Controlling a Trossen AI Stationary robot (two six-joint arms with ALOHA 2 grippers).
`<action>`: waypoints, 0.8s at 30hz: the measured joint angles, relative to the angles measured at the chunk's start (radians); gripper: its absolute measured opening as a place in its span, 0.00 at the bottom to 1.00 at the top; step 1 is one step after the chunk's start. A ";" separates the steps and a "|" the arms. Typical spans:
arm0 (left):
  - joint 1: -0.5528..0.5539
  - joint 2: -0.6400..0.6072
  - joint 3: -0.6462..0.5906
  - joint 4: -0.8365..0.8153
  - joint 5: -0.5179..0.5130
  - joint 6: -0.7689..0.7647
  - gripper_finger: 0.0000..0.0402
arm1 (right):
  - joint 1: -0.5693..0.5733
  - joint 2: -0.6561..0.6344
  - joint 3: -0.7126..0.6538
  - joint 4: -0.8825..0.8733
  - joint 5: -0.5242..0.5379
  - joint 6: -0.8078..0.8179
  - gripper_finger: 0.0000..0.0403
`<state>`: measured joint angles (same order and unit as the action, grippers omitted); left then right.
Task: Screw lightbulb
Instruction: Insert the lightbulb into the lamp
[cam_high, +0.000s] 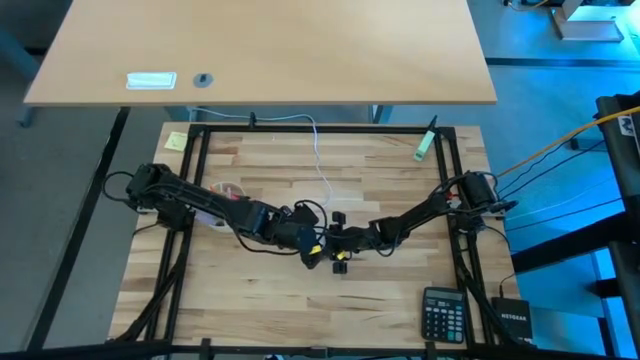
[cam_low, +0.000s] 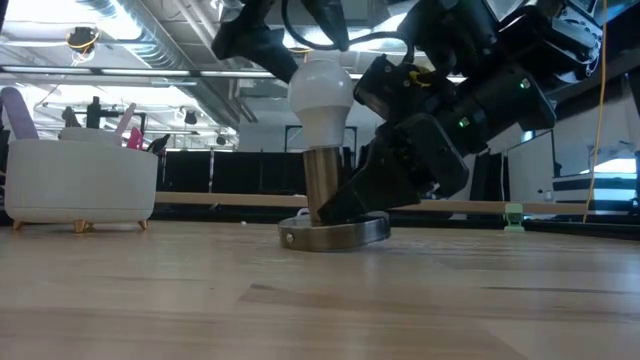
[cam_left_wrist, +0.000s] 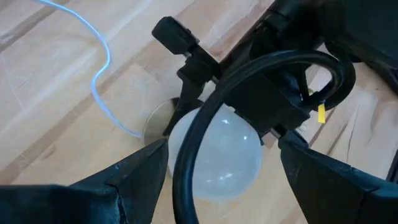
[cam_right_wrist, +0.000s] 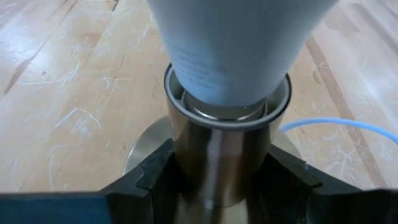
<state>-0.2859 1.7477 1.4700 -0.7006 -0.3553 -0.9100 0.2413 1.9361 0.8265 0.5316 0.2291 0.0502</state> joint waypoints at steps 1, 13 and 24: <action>0.000 0.003 0.000 0.000 0.000 0.000 0.75 | 0.000 0.003 0.000 0.002 0.000 0.000 0.45; -0.009 0.052 0.000 -0.005 0.008 0.053 0.75 | 0.000 0.032 0.000 0.048 -0.027 0.017 0.45; -0.007 0.052 0.000 0.002 -0.032 0.043 0.75 | 0.000 0.032 0.000 0.045 -0.029 0.025 0.45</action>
<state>-0.2932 1.8001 1.4700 -0.6987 -0.3870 -0.8667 0.2409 1.9682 0.8268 0.5770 0.1997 0.0753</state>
